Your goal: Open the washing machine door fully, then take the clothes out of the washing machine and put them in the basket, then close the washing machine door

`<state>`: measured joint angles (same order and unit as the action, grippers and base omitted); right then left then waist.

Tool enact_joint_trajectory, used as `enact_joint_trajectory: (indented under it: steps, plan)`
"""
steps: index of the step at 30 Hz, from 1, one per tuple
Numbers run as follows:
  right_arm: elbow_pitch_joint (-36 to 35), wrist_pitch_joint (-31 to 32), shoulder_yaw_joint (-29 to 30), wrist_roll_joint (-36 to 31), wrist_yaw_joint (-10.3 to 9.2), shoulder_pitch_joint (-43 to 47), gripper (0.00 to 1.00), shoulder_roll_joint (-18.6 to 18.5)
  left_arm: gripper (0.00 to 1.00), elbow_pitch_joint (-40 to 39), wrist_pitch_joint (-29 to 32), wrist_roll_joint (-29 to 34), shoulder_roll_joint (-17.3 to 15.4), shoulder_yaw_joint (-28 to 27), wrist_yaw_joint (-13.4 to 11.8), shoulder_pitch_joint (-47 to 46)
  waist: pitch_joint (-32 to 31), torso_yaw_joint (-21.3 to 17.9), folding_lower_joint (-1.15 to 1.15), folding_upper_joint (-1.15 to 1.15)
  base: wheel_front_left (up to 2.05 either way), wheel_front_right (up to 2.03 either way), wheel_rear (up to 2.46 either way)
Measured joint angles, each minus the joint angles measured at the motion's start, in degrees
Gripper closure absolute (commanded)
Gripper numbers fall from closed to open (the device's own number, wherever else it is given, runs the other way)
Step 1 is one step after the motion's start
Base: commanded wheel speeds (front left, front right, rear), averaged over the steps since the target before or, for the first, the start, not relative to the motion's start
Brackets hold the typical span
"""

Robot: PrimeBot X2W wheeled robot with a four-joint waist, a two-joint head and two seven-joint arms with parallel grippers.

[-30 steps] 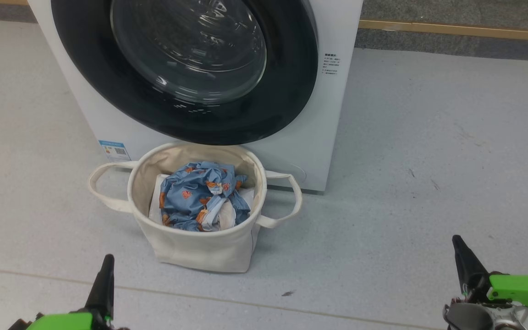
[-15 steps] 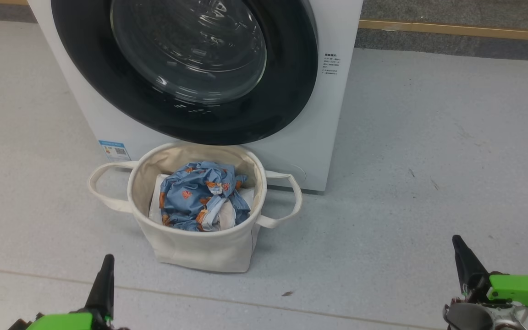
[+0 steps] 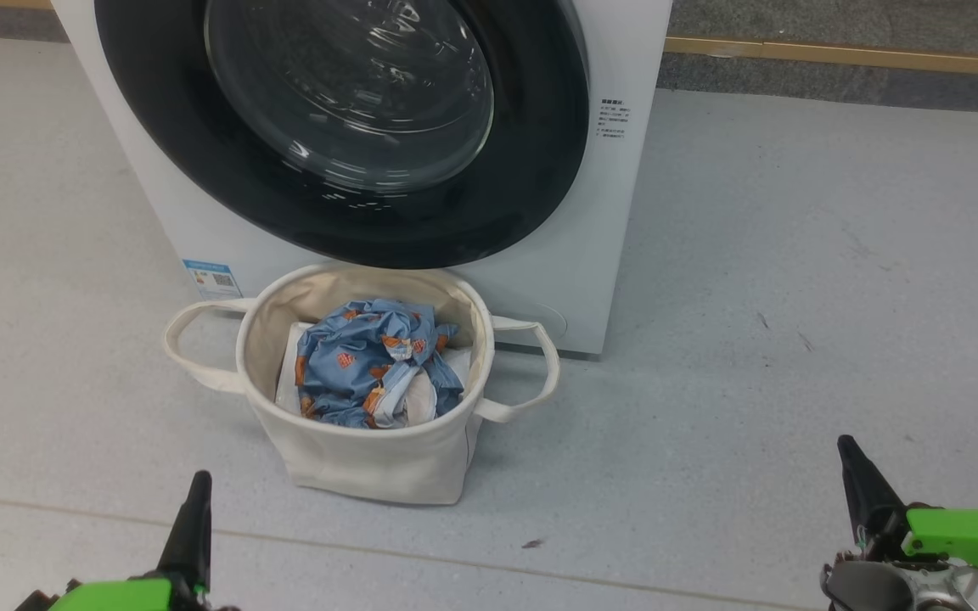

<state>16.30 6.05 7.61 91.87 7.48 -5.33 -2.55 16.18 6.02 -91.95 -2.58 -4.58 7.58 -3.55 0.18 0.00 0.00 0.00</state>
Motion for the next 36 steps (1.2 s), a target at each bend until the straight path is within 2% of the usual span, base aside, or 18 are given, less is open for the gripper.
enact_joint_trajectory:
  steps: [36]
  plan:
    - [0.00, 0.00, 0.00, 0.00, 0.00, 0.00, 1.00, 0.00, 1.00, 0.00, 0.00, 0.00, 0.00, 0.00, 0.00, 0.00, 0.00, 0.00, 0.00, 0.00, 0.00, 0.00, 0.00]
